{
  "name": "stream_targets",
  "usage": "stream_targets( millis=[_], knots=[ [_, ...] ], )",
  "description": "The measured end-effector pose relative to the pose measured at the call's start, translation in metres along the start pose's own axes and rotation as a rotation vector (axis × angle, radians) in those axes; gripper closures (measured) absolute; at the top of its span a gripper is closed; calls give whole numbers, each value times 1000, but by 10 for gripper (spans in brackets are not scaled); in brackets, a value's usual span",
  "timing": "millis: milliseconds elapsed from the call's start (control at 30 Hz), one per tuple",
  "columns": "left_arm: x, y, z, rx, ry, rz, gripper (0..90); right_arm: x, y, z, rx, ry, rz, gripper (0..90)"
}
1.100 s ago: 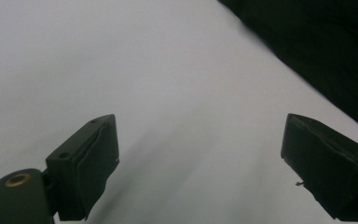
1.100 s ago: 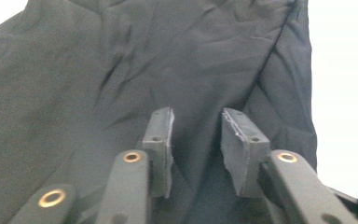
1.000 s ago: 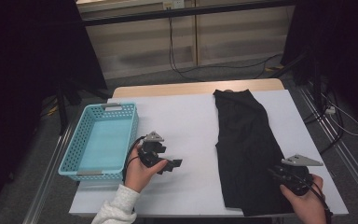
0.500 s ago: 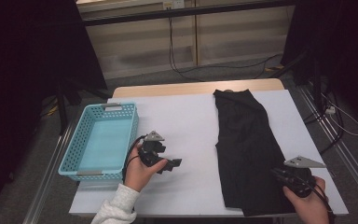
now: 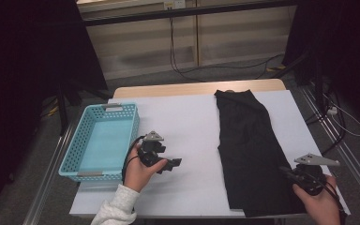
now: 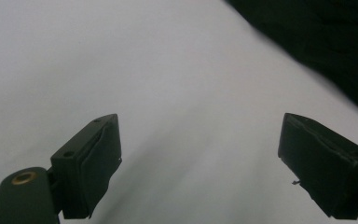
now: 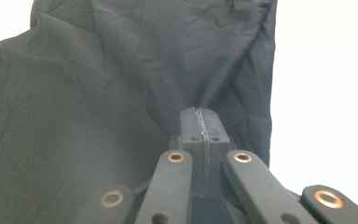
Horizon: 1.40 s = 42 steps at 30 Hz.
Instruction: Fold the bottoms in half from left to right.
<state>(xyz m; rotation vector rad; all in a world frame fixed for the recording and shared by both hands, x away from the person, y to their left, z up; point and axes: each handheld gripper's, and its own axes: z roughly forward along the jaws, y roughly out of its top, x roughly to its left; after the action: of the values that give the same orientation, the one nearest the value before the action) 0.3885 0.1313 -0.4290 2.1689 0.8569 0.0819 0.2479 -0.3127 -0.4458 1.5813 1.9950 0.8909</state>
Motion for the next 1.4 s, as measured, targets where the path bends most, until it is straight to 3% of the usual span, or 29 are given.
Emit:
stream_targets(
  millis=[300,733,1133,1233,1300,1400],
  knots=[
    [0,0,2,2,2,-4,132,-18,-5,-6,6,-29,24,900],
    [1,0,3,7,8,-9,131,-21,-3,-11,9,-73,-2,900],
    [4,-2,4,15,12,-19,128,-18,-7,-7,27,-65,-17,899],
    [6,-3,3,18,17,-25,126,-17,-7,-6,22,-69,-24,855],
    [7,-4,2,21,20,-25,124,-17,-6,-5,9,-87,-23,734],
    [8,-4,1,20,27,-28,121,-15,-4,-3,-11,-78,-11,653]
  ],
)
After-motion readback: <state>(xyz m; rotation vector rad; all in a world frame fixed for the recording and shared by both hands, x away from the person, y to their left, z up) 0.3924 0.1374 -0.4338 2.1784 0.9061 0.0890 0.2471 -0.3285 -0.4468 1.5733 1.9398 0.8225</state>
